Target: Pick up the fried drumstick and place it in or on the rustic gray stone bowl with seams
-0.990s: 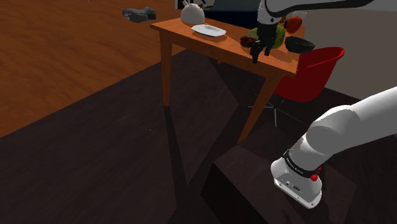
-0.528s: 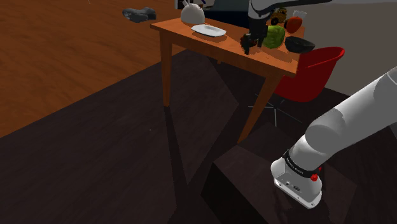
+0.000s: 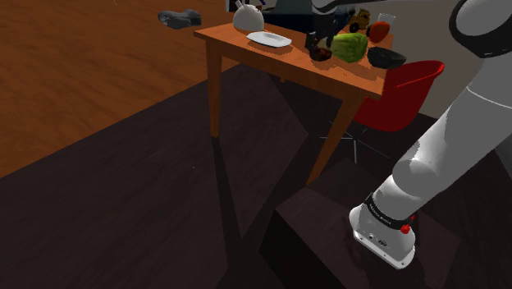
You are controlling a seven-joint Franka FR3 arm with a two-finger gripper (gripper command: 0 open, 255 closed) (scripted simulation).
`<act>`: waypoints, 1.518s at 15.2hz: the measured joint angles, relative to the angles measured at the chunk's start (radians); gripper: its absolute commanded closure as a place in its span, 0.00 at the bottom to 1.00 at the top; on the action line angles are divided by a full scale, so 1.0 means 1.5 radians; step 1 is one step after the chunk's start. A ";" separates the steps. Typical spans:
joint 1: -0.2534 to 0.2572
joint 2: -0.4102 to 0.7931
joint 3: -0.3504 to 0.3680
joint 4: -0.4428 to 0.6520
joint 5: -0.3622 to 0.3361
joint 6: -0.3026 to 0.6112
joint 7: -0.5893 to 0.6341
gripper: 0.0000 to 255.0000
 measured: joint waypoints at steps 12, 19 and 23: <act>-0.023 0.153 -0.020 0.173 -0.021 0.022 -0.001 0.00; -0.027 0.157 -0.022 0.155 -0.022 0.044 0.002 0.00; -0.026 0.157 -0.022 0.156 -0.022 0.044 0.002 1.00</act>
